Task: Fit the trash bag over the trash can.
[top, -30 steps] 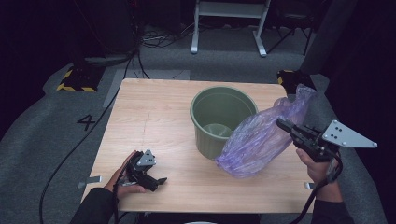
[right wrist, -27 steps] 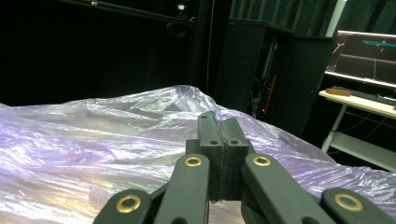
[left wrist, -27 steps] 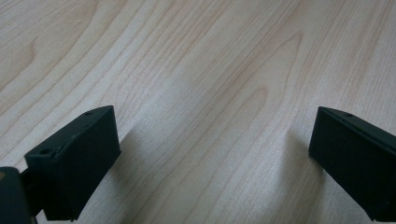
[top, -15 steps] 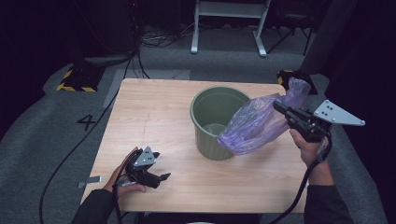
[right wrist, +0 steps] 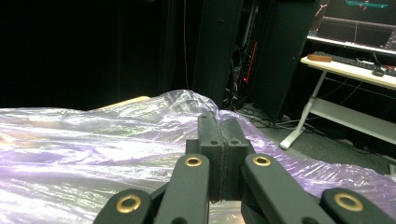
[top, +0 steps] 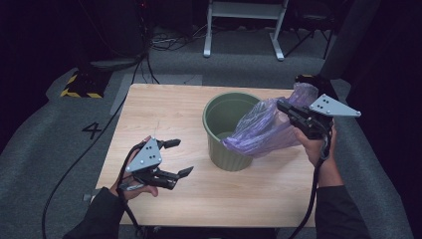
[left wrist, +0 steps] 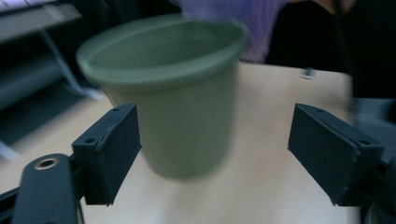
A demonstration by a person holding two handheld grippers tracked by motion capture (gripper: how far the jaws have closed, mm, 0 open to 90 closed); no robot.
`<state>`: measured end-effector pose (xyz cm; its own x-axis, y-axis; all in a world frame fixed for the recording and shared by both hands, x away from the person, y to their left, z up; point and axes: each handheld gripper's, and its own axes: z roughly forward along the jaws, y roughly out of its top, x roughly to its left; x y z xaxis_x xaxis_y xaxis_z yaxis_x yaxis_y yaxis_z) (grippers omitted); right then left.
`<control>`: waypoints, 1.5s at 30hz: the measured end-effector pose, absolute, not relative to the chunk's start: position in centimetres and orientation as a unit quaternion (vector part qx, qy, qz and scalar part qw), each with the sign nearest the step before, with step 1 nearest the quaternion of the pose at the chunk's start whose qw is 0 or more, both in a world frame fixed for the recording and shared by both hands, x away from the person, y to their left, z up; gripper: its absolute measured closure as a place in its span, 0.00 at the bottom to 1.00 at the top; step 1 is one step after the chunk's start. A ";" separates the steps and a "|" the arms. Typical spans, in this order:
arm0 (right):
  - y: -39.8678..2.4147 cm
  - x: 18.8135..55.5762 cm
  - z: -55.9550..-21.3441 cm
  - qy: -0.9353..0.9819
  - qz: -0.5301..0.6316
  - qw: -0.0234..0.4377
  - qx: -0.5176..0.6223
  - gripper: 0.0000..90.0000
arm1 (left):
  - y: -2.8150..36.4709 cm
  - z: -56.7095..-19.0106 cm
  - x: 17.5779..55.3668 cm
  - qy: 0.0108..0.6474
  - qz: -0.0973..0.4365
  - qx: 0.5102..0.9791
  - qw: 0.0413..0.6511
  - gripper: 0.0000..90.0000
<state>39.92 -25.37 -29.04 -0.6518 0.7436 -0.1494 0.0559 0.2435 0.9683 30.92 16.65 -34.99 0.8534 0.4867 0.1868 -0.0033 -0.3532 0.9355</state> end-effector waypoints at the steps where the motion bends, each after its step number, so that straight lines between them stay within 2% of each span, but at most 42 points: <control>1: -25.4 39.9 -29.0 0.724 0.550 0.313 0.276 1.00 | 16.1 -34.9 31.0 0.146 0.238 0.795 0.539 0.21; 5: -24.8 40.2 -29.2 0.730 0.542 0.312 0.274 1.00 | 13.9 -35.6 32.5 0.141 0.233 0.816 0.510 0.22; 8: -24.7 40.3 -29.4 0.732 0.540 0.311 0.274 1.00 | 14.4 -35.1 34.0 0.161 0.209 0.804 0.534 0.22; 14: -24.8 40.4 -29.4 0.731 0.537 0.318 0.276 1.00 | 15.5 -33.1 36.3 0.179 0.205 0.786 0.554 0.21; 17: -25.0 40.6 -29.2 0.730 0.533 0.323 0.281 1.00 | 15.4 -31.5 37.0 0.172 0.191 0.781 0.570 0.21; 22: -25.0 41.0 -28.8 0.730 0.533 0.322 0.281 1.00 | 12.5 -28.8 37.7 0.133 0.166 0.785 0.582 0.20; 32: -24.1 41.5 -28.8 0.741 0.519 0.323 0.278 1.00 | 6.8 -28.2 37.3 0.077 0.140 0.812 0.562 0.17; 39: -23.9 41.5 -28.6 0.742 0.511 0.331 0.281 1.00 | 7.9 -27.8 34.4 0.047 0.126 0.806 0.576 0.18; 45: -24.1 41.7 -28.6 0.740 0.509 0.327 0.294 1.00 | 6.7 -28.6 32.5 0.033 0.144 0.816 0.558 0.17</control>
<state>41.74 -24.10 -28.55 -0.6124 0.7685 -0.1853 0.1021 0.3093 0.9455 32.54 6.75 -28.63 0.9563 0.2145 0.1986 -0.1073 -0.3745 0.9210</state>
